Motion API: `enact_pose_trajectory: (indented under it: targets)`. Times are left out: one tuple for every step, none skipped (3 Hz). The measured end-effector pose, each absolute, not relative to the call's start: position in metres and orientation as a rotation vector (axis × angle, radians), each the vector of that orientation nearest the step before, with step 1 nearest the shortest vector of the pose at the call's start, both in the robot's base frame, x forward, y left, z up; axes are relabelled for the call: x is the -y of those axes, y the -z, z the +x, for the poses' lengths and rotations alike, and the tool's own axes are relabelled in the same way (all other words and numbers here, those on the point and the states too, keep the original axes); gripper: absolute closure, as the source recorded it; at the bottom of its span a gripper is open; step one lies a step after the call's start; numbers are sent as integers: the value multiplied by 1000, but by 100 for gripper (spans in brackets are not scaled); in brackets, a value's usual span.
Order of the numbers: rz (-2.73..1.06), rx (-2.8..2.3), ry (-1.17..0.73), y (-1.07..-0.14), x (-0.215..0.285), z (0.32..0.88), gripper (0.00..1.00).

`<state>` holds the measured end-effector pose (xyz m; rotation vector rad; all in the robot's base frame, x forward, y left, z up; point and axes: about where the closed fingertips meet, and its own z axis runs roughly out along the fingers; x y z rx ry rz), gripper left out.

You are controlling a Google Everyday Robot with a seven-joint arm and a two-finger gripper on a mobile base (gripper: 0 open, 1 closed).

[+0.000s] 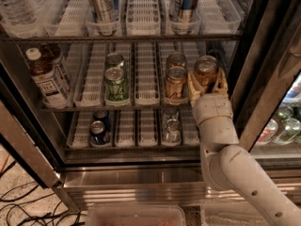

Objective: Pick orange can from middle shelf of fridge

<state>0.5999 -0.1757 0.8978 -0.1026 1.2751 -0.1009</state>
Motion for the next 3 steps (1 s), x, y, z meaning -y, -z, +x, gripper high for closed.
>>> enact_pose_trajectory:
  targets:
    - [-103,-1264,126,-899,182,588,100]
    - [-139,-1263,135,-904,182,571,100]
    - [-247,-1308,129,-903,177,551,100]
